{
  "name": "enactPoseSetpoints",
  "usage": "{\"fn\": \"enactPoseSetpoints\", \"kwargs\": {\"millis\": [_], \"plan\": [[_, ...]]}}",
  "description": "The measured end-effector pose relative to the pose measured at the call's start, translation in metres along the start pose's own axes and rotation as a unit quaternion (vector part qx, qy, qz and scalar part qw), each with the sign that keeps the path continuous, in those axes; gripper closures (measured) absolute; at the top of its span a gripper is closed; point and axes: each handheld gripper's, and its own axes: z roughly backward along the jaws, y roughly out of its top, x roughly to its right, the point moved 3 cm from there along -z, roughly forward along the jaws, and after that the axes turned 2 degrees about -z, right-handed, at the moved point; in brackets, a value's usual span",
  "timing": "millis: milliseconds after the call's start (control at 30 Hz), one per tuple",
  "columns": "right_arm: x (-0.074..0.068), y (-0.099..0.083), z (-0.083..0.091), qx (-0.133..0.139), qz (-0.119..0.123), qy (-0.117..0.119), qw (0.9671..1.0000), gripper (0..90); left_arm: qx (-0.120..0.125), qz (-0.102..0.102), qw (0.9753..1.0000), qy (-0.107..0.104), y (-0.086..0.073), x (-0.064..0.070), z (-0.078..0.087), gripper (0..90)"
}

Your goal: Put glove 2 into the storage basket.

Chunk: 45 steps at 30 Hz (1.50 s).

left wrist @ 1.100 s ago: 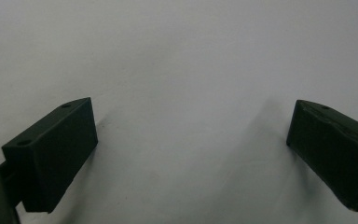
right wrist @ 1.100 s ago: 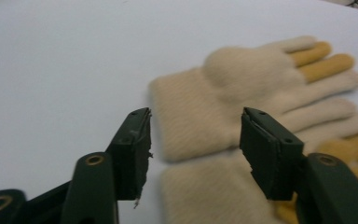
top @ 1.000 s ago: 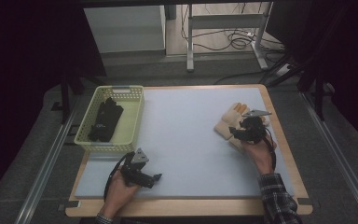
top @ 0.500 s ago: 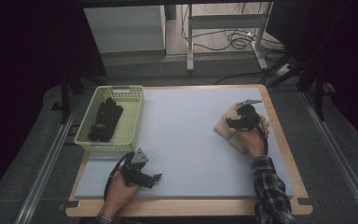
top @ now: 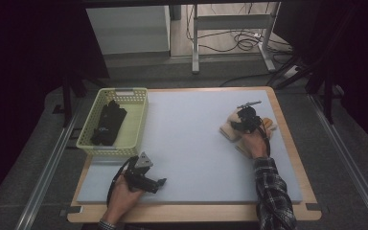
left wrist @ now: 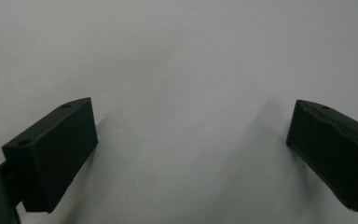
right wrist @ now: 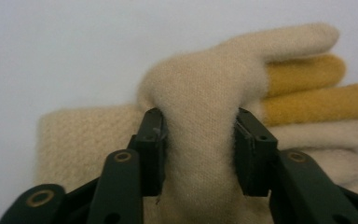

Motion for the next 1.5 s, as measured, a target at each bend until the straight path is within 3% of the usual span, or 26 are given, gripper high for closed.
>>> {"fn": "enactPoseSetpoints", "kwargs": {"millis": [133,233,500,633,800,1000,1067,1200,1333,1400,1500], "plan": [[-0.002,0.000,0.007,0.008,0.016,0.003,0.9998,61.5,0.000,0.002,1.0000,-0.001,0.000,0.000,0.000,2.1],[-0.006,0.002,0.018,0.025,0.021,0.018,0.9993,61.3,0.001,0.002,1.0000,-0.001,0.000,0.000,0.000,2.2],[-0.041,0.006,0.061,0.056,0.068,0.076,0.9931,60.2,0.000,0.001,1.0000,0.000,0.000,0.000,0.000,2.3],[-0.066,0.004,0.083,0.065,0.095,0.125,0.9855,59.6,0.000,0.001,1.0000,0.000,0.000,0.000,0.000,2.3],[-0.103,-0.005,0.101,0.059,0.141,0.173,0.9729,59.2,0.001,0.001,1.0000,0.000,0.000,0.000,0.000,2.3],[-0.149,-0.029,0.089,0.020,0.200,0.204,0.9582,59.0,0.001,0.002,1.0000,0.000,0.000,0.000,0.000,2.3],[-0.159,-0.036,0.081,0.015,0.206,0.209,0.9557,57.1,0.001,0.002,1.0000,0.000,0.000,0.000,0.000,2.3],[-0.169,-0.047,0.066,0.009,0.193,0.220,0.9562,38.8,0.001,0.002,1.0000,0.000,0.000,0.000,0.000,2.3],[-0.163,-0.049,0.066,0.016,0.168,0.230,0.9583,30.3,0.001,0.002,1.0000,0.000,0.000,0.000,0.000,2.3],[-0.154,-0.047,0.070,0.027,0.154,0.225,0.9617,30.0,0.001,0.002,1.0000,0.000,0.000,0.000,0.000,2.3],[-0.135,-0.044,0.076,0.037,0.132,0.204,0.9693,34.4,0.001,0.002,1.0000,0.000,0.000,0.000,0.000,2.3]]}}
